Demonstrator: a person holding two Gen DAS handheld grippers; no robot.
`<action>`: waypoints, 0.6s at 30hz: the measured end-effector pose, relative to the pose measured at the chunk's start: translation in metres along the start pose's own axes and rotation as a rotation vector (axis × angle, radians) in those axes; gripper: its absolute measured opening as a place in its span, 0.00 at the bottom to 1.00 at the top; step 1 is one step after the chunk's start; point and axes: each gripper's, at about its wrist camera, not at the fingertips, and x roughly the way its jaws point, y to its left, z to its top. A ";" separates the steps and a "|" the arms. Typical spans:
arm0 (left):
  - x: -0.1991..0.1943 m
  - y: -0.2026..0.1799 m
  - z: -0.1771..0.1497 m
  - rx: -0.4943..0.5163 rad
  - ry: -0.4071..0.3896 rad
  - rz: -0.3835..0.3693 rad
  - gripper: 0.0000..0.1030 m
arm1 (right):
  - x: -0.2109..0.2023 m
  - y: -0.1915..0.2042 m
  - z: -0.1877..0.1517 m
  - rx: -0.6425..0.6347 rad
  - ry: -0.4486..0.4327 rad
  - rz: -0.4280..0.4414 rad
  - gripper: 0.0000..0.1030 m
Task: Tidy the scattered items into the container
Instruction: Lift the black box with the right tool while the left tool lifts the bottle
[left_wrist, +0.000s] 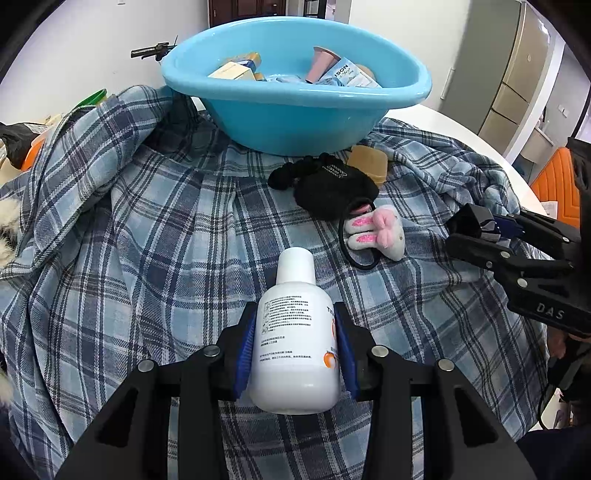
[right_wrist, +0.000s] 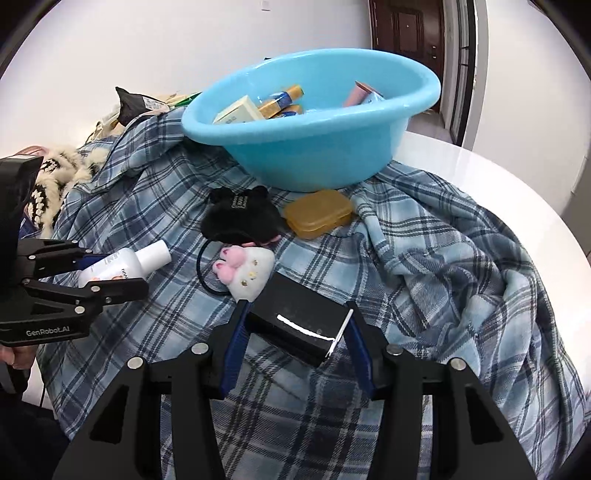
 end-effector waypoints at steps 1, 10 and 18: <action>0.000 0.000 0.000 0.000 0.000 0.000 0.40 | 0.000 0.001 0.000 0.001 0.001 -0.001 0.47; -0.021 -0.006 0.012 -0.005 -0.079 0.018 0.40 | -0.014 -0.007 0.009 0.052 -0.044 -0.008 0.47; -0.076 -0.007 0.034 -0.030 -0.276 0.060 0.40 | -0.069 0.003 0.031 0.008 -0.227 -0.091 0.47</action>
